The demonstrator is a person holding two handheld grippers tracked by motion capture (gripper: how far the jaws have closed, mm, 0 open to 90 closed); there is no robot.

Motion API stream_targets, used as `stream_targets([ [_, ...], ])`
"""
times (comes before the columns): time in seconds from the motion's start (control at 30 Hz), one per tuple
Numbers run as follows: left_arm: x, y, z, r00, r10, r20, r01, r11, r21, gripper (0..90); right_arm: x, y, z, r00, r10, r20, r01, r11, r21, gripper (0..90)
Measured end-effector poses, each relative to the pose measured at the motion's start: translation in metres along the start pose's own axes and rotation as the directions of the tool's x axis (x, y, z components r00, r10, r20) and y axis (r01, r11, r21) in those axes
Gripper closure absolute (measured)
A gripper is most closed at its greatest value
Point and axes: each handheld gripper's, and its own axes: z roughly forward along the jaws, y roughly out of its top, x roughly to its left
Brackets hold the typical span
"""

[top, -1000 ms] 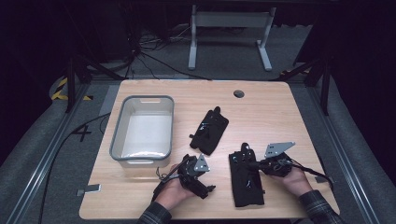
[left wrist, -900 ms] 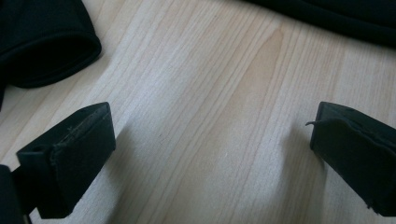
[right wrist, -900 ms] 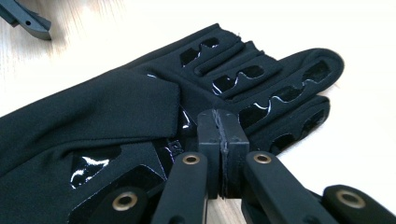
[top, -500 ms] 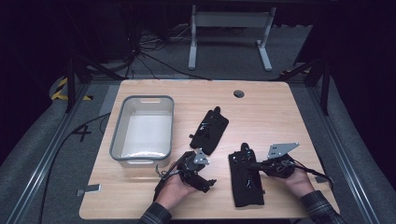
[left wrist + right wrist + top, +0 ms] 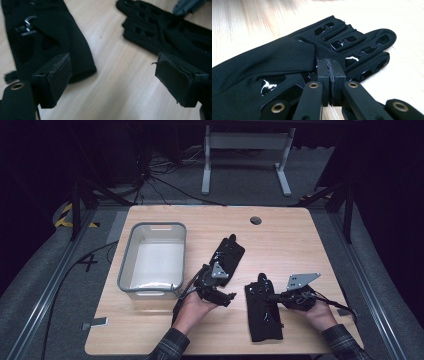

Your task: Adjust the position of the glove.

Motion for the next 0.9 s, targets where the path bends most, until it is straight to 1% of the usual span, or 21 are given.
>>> stream_targets([
  [0.07,0.004,0.006,0.001,0.9996,-0.017,-0.021,0.017,0.9999,0.004,16.0,0.0,0.0,0.0,1.0,-0.001,-0.003,0.001,1.0,0.001,89.1],
  [0.1,0.004,0.006,0.001,0.9996,-0.017,-0.021,0.017,0.9999,0.004,16.8,0.0,0.0,0.0,1.0,-0.001,-0.003,0.001,1.0,0.001,89.1],
  [0.13,0.01,0.011,0.001,0.9992,-0.026,-0.031,0.026,0.9997,-0.002,20.5,0.0,0.0,0.0,1.0,-0.001,-0.004,0.001,1.0,0.003,89.0],
  [0.17,0.01,0.011,0.001,0.9992,-0.026,-0.031,0.026,0.9997,-0.002,21.6,0.0,0.0,0.0,1.0,-0.001,-0.004,0.001,1.0,0.003,89.0],
  [0.23,0.016,0.017,0.004,0.998,-0.035,-0.052,0.036,0.9993,0.009,22.6,-0.001,0.001,0.0,1.0,-0.001,-0.006,0.001,1.0,0.001,89.1],
  [0.3,0.021,0.02,0.006,0.9973,-0.046,-0.057,0.046,0.999,-0.004,26.0,-0.002,0.001,0.0,1.0,-0.002,-0.009,0.002,1.0,-0.003,89.1],
  [0.33,0.024,0.022,0.008,0.9966,-0.05,-0.065,0.05,0.9987,0.003,27.3,-0.002,0.001,0.0,1.0,-0.002,-0.008,0.001,1.0,-0.004,89.1],
  [0.4,0.028,0.026,0.013,0.9965,-0.054,-0.064,0.055,0.9985,0.006,31.1,-0.002,0.001,0.001,1.0,-0.003,-0.009,0.003,1.0,-0.001,89.1],
  [0.47,0.032,0.028,0.017,0.9963,-0.062,-0.06,0.062,0.998,0.001,39.5,-0.002,0.001,0.0,0.9999,-0.003,-0.01,0.003,1.0,-0.003,89.1],
  [0.5,0.033,0.029,0.02,0.996,-0.069,-0.057,0.069,0.9975,0.01,42.9,-0.002,0.001,0.0,0.9999,-0.003,-0.01,0.003,1.0,-0.003,89.1],
  [0.53,0.035,0.03,0.022,0.9962,-0.066,-0.056,0.068,0.9975,0.023,46.9,-0.002,0.001,-0.001,1.0,-0.003,-0.009,0.003,1.0,-0.005,89.1],
  [0.6,0.04,0.033,0.027,0.9958,-0.068,-0.061,0.07,0.9972,0.027,55.3,-0.002,0.001,-0.001,1.0,-0.003,-0.006,0.003,1.0,-0.003,89.1],
  [0.63,0.042,0.035,0.029,0.9956,-0.067,-0.066,0.07,0.997,0.035,62.1,-0.002,0.001,-0.002,1.0,-0.004,-0.006,0.004,1.0,-0.002,89.2],
  [0.67,0.044,0.035,0.031,0.9954,-0.065,-0.071,0.068,0.9968,0.043,67.1,-0.002,0.001,-0.002,1.0,-0.004,-0.006,0.004,1.0,-0.002,89.1],
  [0.73,0.047,0.035,0.036,0.9943,-0.069,-0.082,0.075,0.9948,0.069,78.4,-0.001,0.001,-0.002,1.0,-0.002,-0.006,0.002,1.0,-0.003,89.2],
  [0.83,0.051,0.032,0.042,0.9932,-0.075,-0.089,0.085,0.99,0.113,88.2,0.0,0.0,-0.003,1.0,-0.004,-0.004,0.004,1.0,-0.001,89.2],
  [0.9,0.052,0.028,0.046,0.9932,-0.072,-0.092,0.085,0.9865,0.14,89.4,0.0,-0.001,-0.003,1.0,-0.002,-0.006,0.002,1.0,-0.002,89.2],
])
